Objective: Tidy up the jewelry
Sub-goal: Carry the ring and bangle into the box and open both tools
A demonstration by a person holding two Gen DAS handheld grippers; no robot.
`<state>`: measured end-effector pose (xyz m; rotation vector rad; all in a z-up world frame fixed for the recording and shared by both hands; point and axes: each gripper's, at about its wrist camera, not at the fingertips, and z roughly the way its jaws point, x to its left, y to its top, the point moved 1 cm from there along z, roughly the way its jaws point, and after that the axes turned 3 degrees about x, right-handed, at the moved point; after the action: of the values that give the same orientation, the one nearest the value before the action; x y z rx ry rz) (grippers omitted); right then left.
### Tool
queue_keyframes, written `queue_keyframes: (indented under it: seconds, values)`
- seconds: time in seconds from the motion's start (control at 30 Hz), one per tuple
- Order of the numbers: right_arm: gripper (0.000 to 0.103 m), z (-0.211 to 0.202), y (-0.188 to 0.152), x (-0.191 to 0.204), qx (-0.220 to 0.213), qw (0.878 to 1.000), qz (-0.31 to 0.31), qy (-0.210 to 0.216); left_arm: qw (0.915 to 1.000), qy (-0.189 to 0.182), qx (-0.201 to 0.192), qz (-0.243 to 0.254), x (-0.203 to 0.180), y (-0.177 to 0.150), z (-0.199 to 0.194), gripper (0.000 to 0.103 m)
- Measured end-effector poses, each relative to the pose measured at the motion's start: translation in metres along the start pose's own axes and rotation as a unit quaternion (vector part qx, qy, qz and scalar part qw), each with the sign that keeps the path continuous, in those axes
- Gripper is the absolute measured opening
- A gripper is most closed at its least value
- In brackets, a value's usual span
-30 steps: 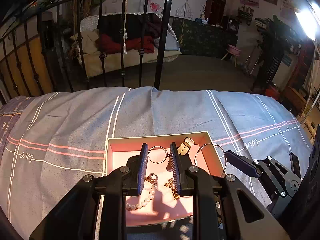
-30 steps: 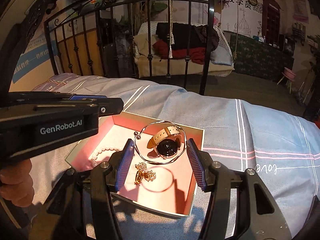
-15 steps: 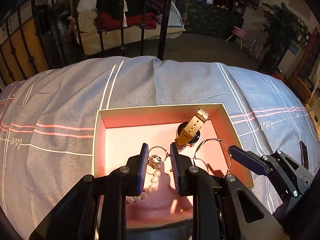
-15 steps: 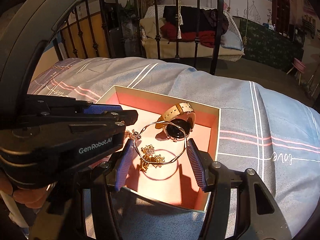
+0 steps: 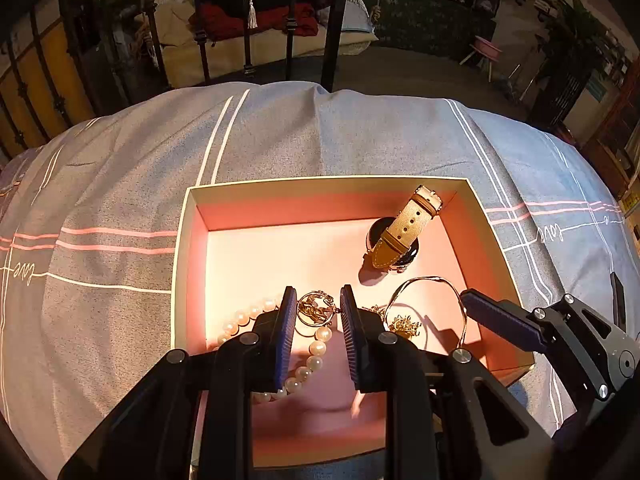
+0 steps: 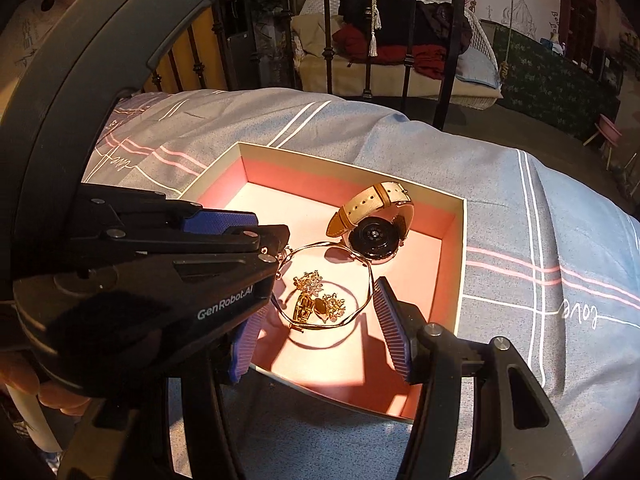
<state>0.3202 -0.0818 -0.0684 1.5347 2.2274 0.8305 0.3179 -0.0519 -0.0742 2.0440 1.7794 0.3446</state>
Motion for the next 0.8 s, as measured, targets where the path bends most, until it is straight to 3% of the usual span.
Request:
queue_keyframes:
  seconds: [0.47,0.7,0.8]
  values:
    - [0.055,0.0033,0.0003,-0.0009,0.004,1.000,0.000,0.002,1.0000,0.002,0.006,-0.001,-0.0010,0.0002,0.0045,0.022]
    - [0.056,0.0025,-0.0003,-0.0008,0.001,1.000,0.002,0.003,1.0000,0.004,0.002,-0.003,-0.0006,0.0007,0.0028,0.037]
    - [0.056,0.0000,0.0002,-0.0007,-0.004,1.000,0.003,0.003,1.0000,0.006,0.001,-0.005,0.0005,0.0006,0.0013,0.047]
